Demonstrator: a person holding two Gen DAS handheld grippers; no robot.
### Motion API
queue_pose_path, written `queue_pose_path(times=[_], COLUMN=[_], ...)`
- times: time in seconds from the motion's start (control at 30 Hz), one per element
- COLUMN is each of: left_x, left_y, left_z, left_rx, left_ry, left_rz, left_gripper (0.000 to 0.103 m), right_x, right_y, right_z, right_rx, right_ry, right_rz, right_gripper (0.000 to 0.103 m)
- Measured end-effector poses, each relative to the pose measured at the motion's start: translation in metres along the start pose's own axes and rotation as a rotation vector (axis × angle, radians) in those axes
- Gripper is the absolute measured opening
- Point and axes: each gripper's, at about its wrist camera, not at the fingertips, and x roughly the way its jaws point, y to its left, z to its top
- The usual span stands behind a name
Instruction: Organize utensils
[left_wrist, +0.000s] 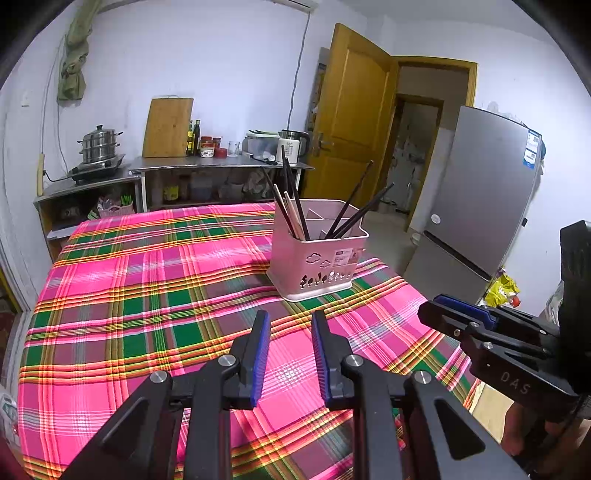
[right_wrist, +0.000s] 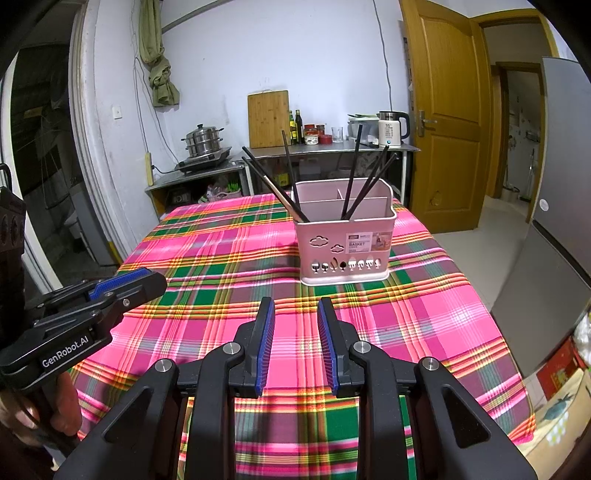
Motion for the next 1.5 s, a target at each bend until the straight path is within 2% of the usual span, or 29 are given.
queue_pose_path(times=[1.23,1.5], left_x=[0.0050,0.0033], left_y=[-0.0032,-0.0059], left_z=[-0.0056,-0.0075], left_rx=[-0.010,0.006], left_ry=[-0.001,-0.009], left_rz=[-0.029,-0.013], left_gripper=[0.023,0.023], right_x=[0.0050,0.0067], right_y=[-0.0016,-0.0020], right_z=[-0.0019,-0.0031], right_rx=[0.002,0.003], right_ry=[0.008,0.010], right_rz=[0.002,0.001], right_gripper=[0.025,0.025])
